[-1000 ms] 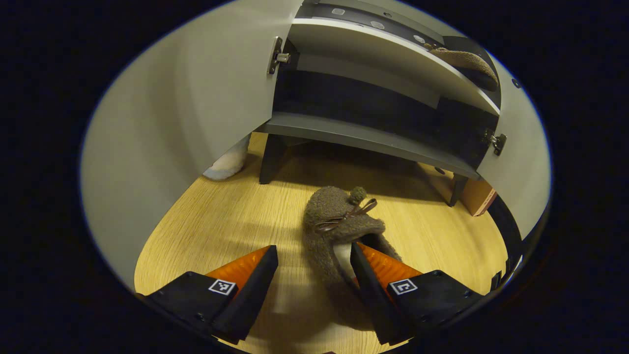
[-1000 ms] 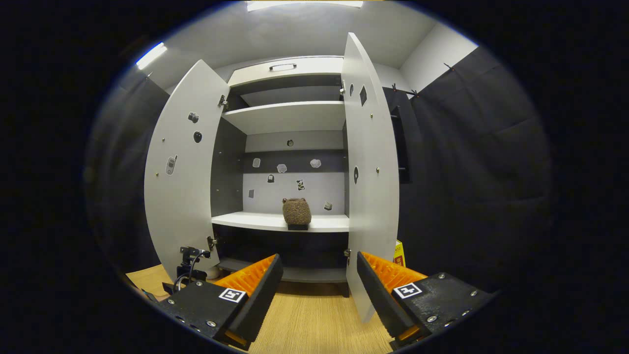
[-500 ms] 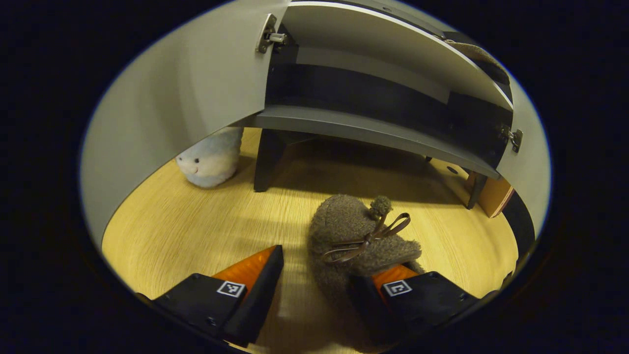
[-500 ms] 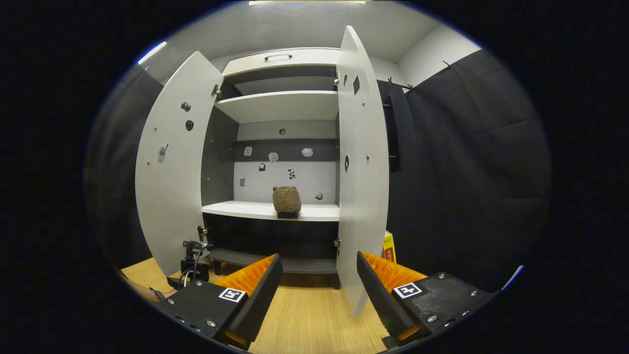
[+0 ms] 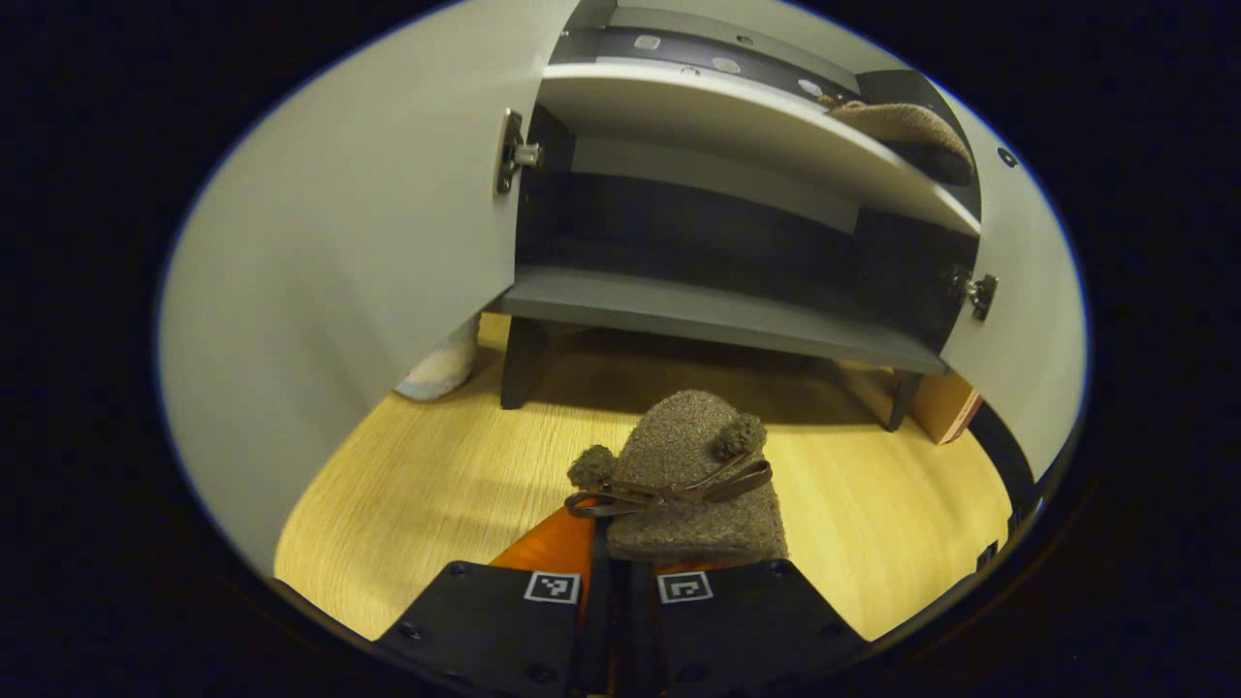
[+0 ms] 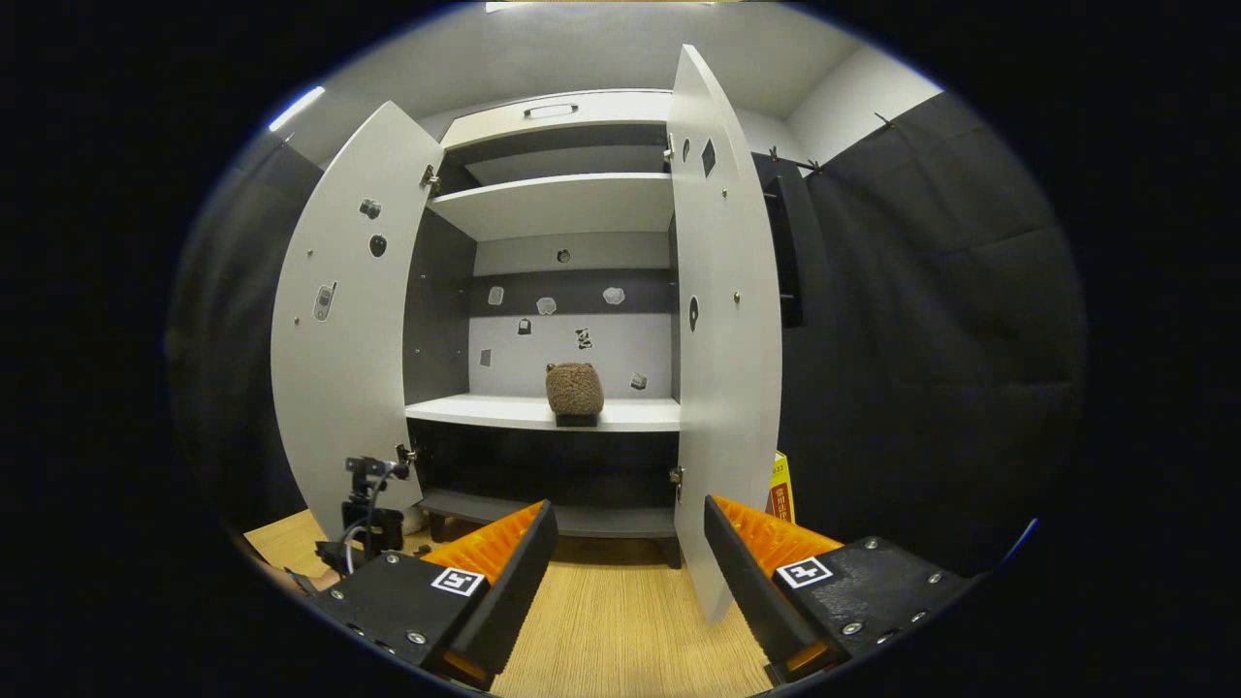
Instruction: Grab one shoe with the right hand and put it into the shoe cabinet, grab the other shoe with the left hand and put it into the shoe cabinet; then close the right door with the right hand and the left door with the left hand.
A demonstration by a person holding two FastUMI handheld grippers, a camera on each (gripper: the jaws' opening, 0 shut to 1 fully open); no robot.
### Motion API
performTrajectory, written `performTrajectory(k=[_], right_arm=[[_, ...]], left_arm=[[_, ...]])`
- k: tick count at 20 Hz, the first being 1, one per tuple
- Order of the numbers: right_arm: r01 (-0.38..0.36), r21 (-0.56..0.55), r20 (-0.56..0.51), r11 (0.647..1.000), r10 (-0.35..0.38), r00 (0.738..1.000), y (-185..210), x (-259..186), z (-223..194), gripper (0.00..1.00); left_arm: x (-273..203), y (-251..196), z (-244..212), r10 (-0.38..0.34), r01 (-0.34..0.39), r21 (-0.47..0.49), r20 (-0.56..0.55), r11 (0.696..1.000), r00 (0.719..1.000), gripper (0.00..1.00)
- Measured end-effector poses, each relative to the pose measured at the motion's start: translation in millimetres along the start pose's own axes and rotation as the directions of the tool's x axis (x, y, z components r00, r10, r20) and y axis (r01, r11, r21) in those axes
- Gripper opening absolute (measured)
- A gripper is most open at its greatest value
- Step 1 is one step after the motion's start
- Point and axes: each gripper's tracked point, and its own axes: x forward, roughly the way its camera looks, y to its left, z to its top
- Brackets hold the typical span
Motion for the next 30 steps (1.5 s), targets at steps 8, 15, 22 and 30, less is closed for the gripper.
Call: performTrajectory(k=[8,15,22,30], right_arm=[[-0.033,0.029,0.013,0.999,0.033,0.999,9,4,6,0.94],[-0.034,0.029,0.02,0.999,0.033,0.999,9,-1,9,0.94],[0.0,0.041,0.025,0.999,-0.001,1.0,-4,-8,16,0.93],[0.023,0.017,0.012,1.0,-0.023,1.0,-9,-16,11,0.93]], left_arm=[[-105,-62,123,-0.13,0.132,0.008,0.227,0.991,0.965,0.15],[-76,-94,277,-0.107,0.075,0.106,0.344,0.992,0.933,0.14],[57,-73,354,-0.027,0.022,0.022,0.224,1.0,0.974,0.15],[133,-56,359,0.075,-0.076,0.021,0.06,0.997,0.995,0.17]])
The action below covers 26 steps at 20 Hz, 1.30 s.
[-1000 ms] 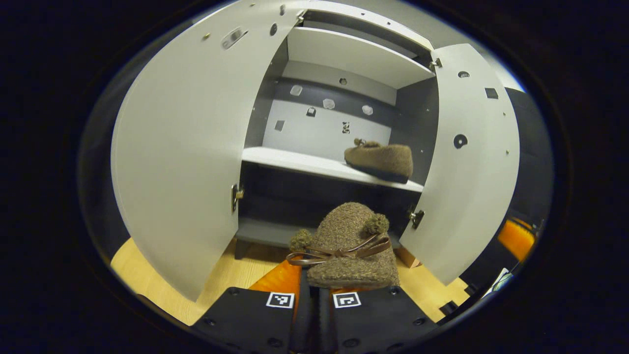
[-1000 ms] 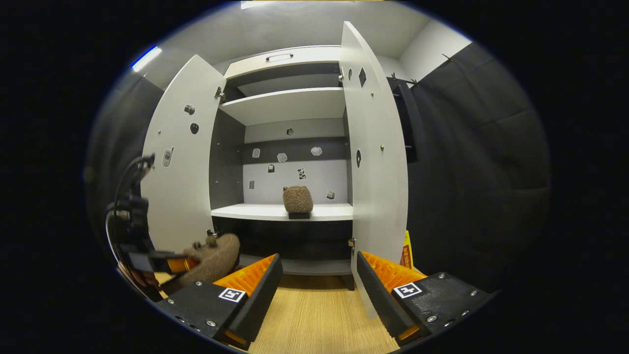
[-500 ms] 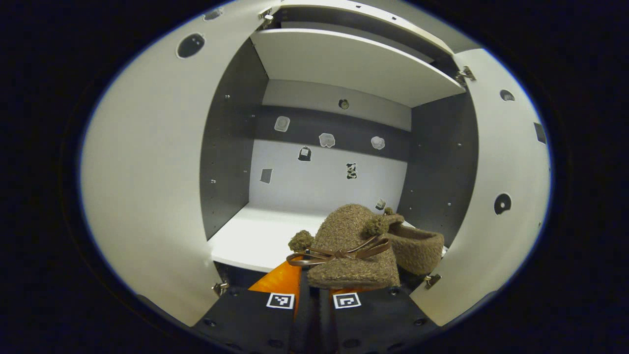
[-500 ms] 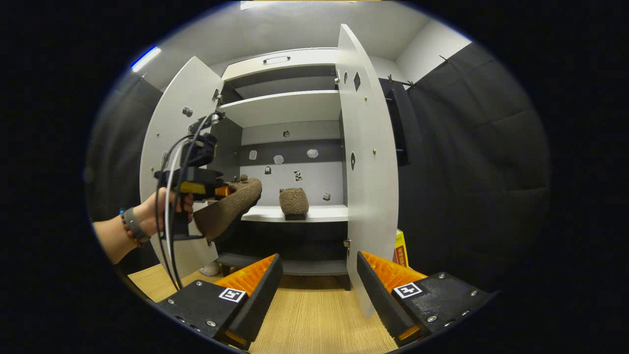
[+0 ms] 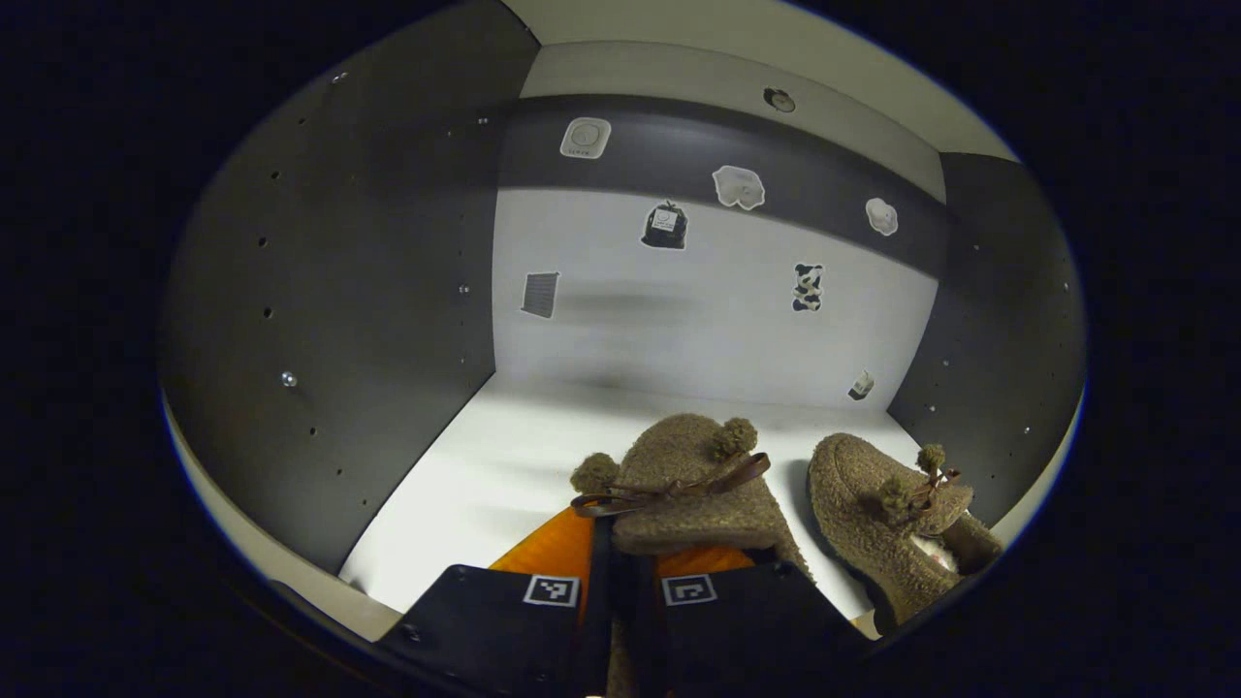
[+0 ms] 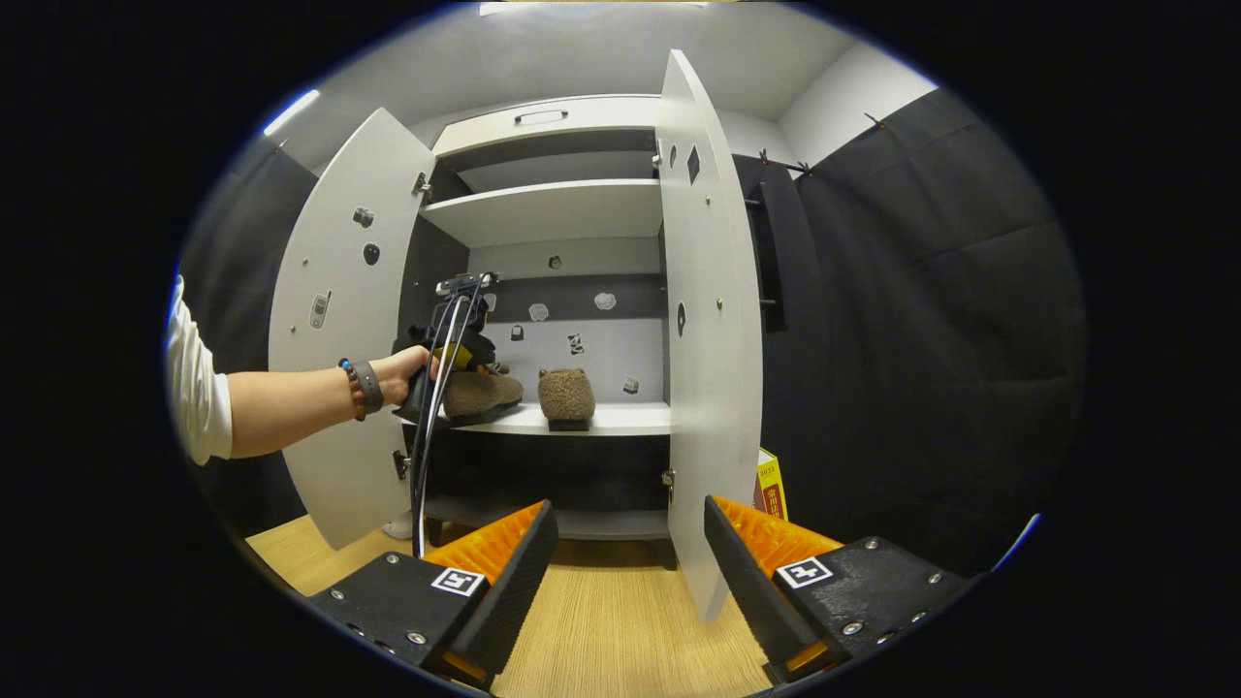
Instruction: Grab one shoe with the right hand and put it into the shoe cabinet, grab the other shoe with the left hand and put it into the shoe cabinet; then close the right door with the right hand and the left door with the left hand.
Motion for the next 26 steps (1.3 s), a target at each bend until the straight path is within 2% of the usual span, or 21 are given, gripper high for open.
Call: performTrajectory(k=[2,5,6,7,8,9,10,11,13,16,19,26], right_arm=[[0.004,0.003,0.001,1.0,-0.004,1.0,-2,-1,0,0.94],[0.007,0.014,0.005,1.0,-0.007,1.0,-6,1,-3,0.94],[0.012,0.013,0.005,1.0,-0.012,1.0,-8,1,-4,0.94],[0.015,0.012,0.003,1.0,-0.016,1.0,-10,0,-5,0.93],[0.017,0.012,0.001,1.0,-0.017,1.0,-11,0,-5,0.93],[0.016,0.015,0.001,1.0,-0.016,1.0,-11,-1,-5,0.94],[0.018,0.017,0.002,1.0,-0.018,1.0,-12,-2,-5,0.94],[0.02,0.018,0.003,1.0,-0.02,1.0,-14,-2,-4,0.93],[0.02,0.025,0.002,1.0,-0.02,1.0,-15,-3,-5,0.93],[0.016,0.028,-0.003,0.999,-0.016,1.0,-15,-4,-7,0.94],[0.006,0.032,-0.005,0.999,-0.005,1.0,-12,-5,-8,0.93],[-0.038,0.036,0.004,0.999,0.038,0.999,-1,-4,1,0.93]], left_arm=[[0,0,-4,0.006,-0.006,0.006,-0.009,1.0,1.0,0.24],[-1,3,-4,0.013,-0.013,0.023,-0.005,1.0,1.0,0.49],[-2,4,-4,0.011,-0.011,0.028,-0.005,1.0,1.0,0.51],[-4,5,-5,0.007,-0.007,0.029,-0.007,1.0,1.0,0.62],[-5,5,-6,-0.001,0.002,0.027,-0.009,1.0,1.0,0.66],[-7,6,-6,-0.008,0.008,0.019,-0.008,1.0,1.0,0.77],[-12,2,-7,-0.031,0.031,-0.002,-0.011,1.0,0.999,0.82],[-17,-3,-6,-0.069,0.069,-0.022,-0.003,0.997,0.998,0.97],[-32,-4,-3,-0.093,0.093,-0.023,0.01,0.995,0.996,0.99],[-61,-17,4,-0.165,0.165,-0.02,0.027,0.986,0.986,0.97],[-102,-23,23,-0.21,0.212,-0.007,0.103,0.977,0.972,0.97],[-215,-40,40,-0.285,0.273,0.084,0.287,0.958,0.915,0.97]])
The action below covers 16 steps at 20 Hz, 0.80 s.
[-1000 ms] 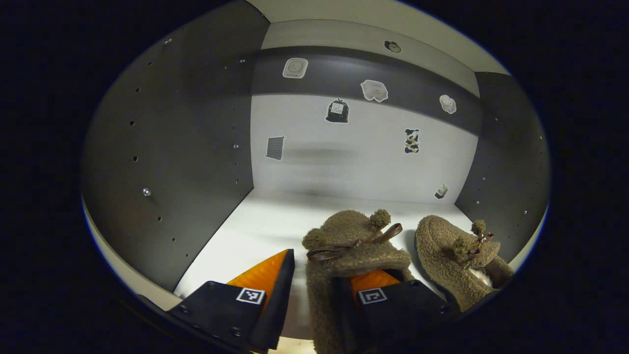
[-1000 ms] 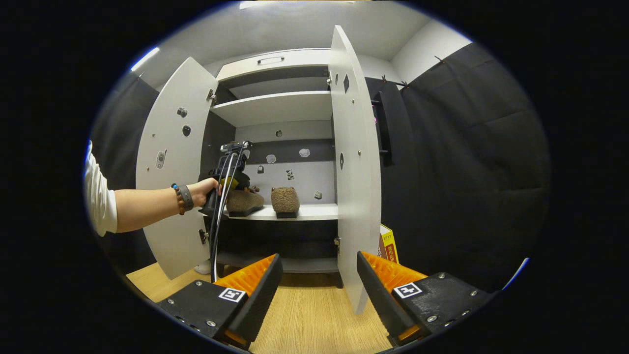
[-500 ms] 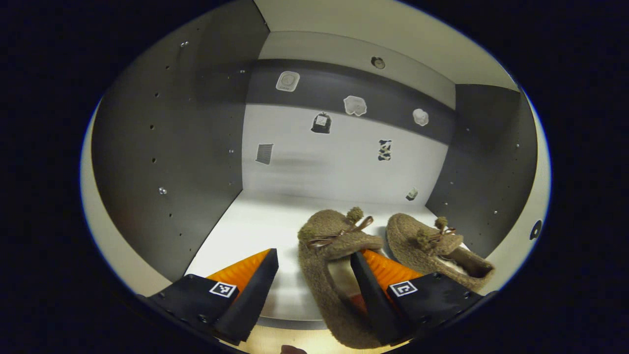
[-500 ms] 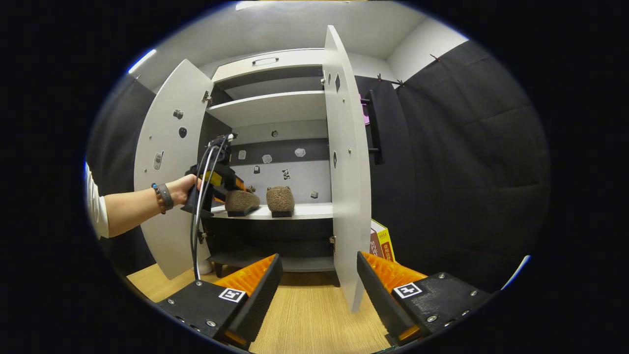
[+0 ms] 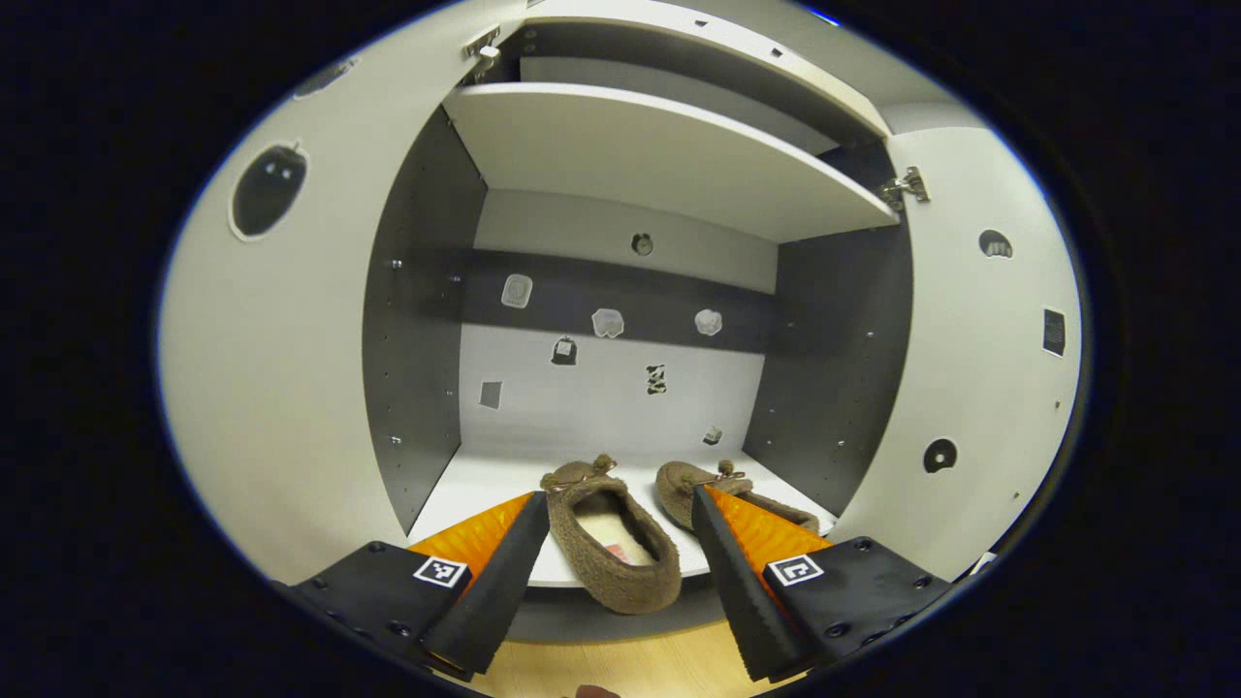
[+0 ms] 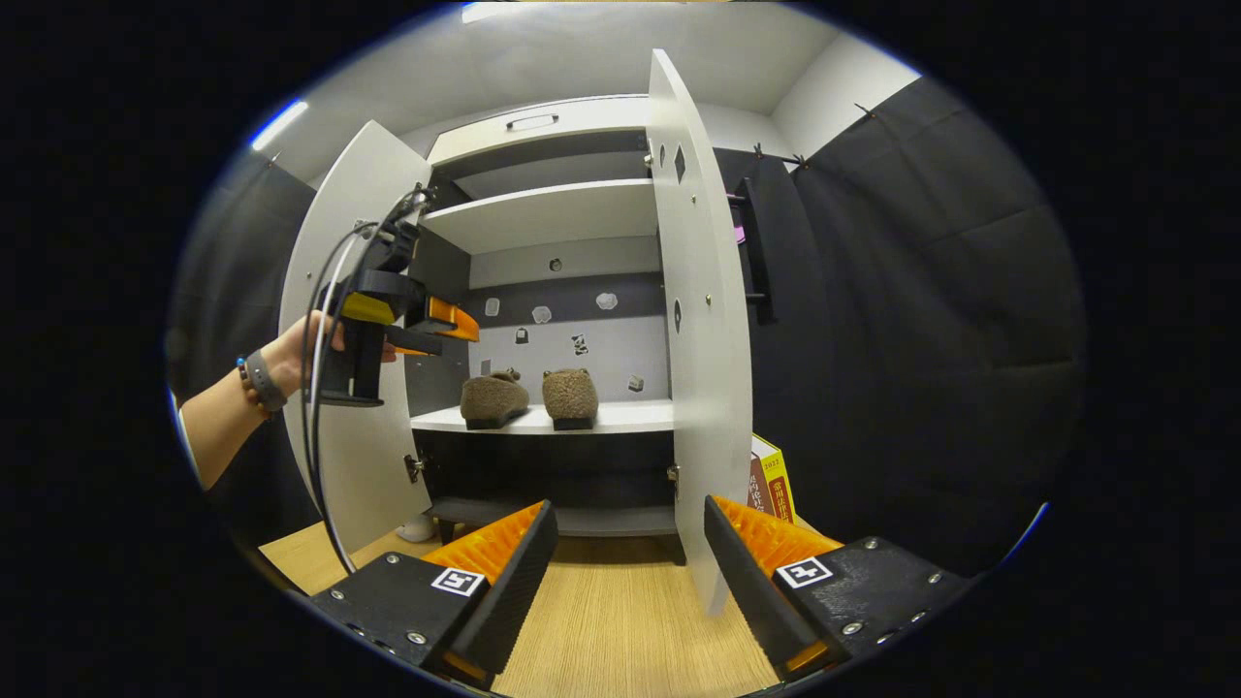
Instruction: Grab one shoe with the right hand and put it into the shoe cabinet, grab the other shoe with the left hand and put it into the shoe cabinet; then close the right door with the right hand and the left door with the left hand.
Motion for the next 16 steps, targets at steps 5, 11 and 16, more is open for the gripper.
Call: performTrajectory(k=[5,11,16], right_arm=[[-0.04,0.013,0.003,0.999,0.04,0.999,8,5,4,0.94],[-0.072,0.018,0.007,0.997,0.072,0.997,20,13,4,0.93],[-0.104,0.032,0.013,0.994,0.104,0.995,34,16,0,0.93]], left_arm=[[-66,-8,-15,0.015,-0.019,0.044,0.083,0.999,0.996,0.96],[-126,-15,-69,0.045,-0.044,-0.014,0.115,0.999,0.992,0.97],[-160,-5,-121,0.104,-0.106,0.014,0.111,0.994,0.988,0.97]])
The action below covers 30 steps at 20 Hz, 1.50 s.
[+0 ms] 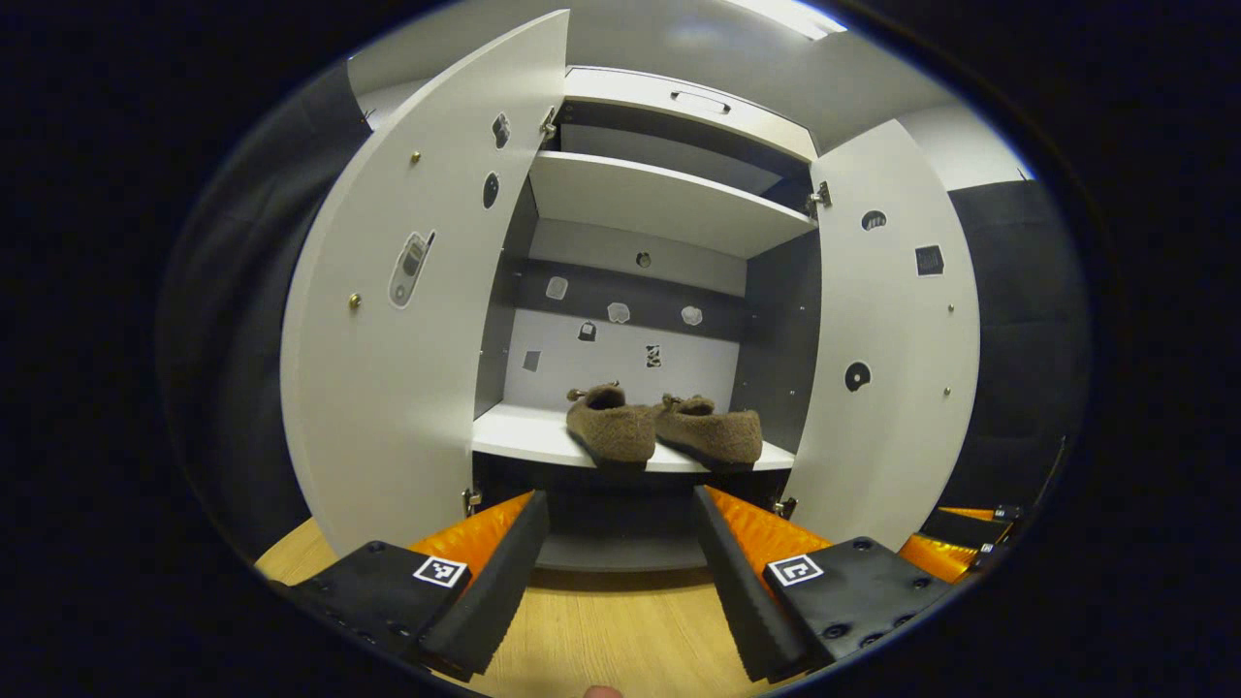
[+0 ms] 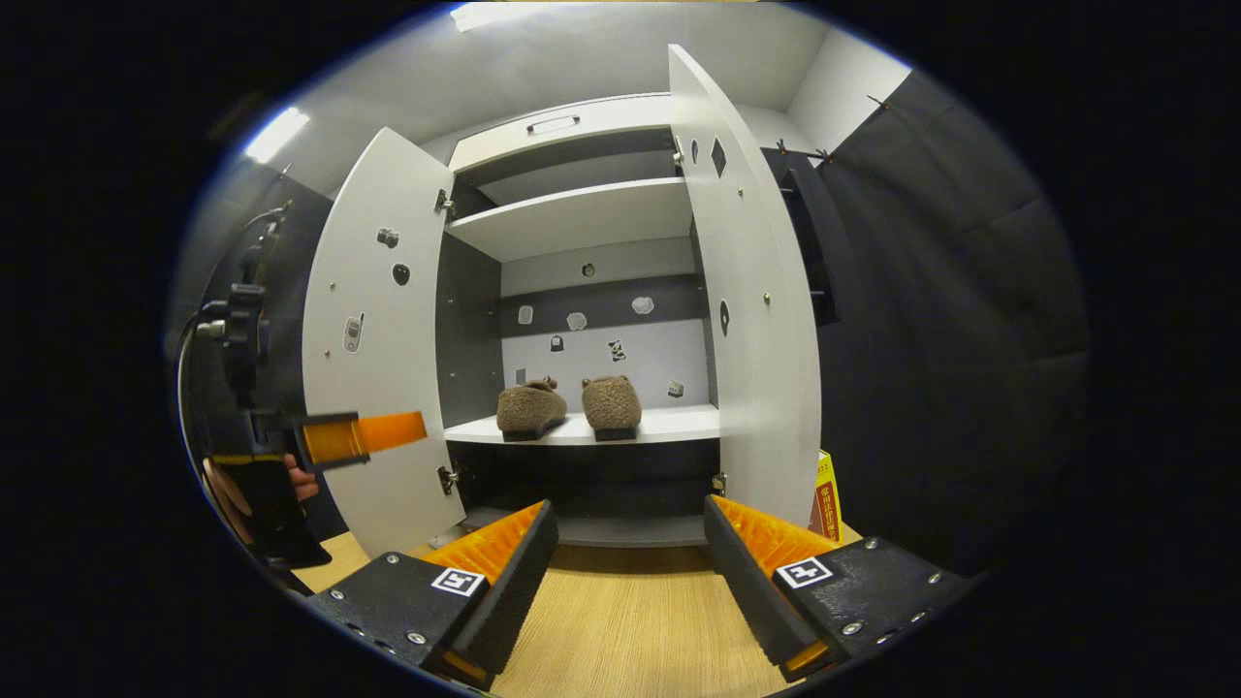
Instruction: Grab one shoe with the right hand and put it into the shoe cabinet, grab the other shoe with the left hand and put it into the shoe cabinet; then close the right door with the right hand and the left door with the left hand.
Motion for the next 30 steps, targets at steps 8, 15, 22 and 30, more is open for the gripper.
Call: performTrajectory(k=[8,15,22,30], right_arm=[[-0.004,0.021,0.035,1.0,0.003,0.999,0,3,17,0.94],[0.109,0.001,0.129,0.994,-0.109,0.986,-94,-9,102,0.94],[0.277,0.026,0.26,0.961,-0.274,0.926,-199,-2,202,0.93],[0.309,-0.094,0.239,0.947,-0.28,0.93,-222,50,220,0.93]], left_arm=[[-19,2,-17,0.025,-0.026,0.02,0.036,0.999,0.999,0.97],[-16,1,-18,-0.019,0.018,0.015,0.043,1.0,0.999,0.99],[-20,14,-23,0.01,-0.01,0.002,0.035,1.0,0.999,0.94],[-27,34,-22,0.059,-0.058,-0.035,0.043,0.998,0.997,0.97]])
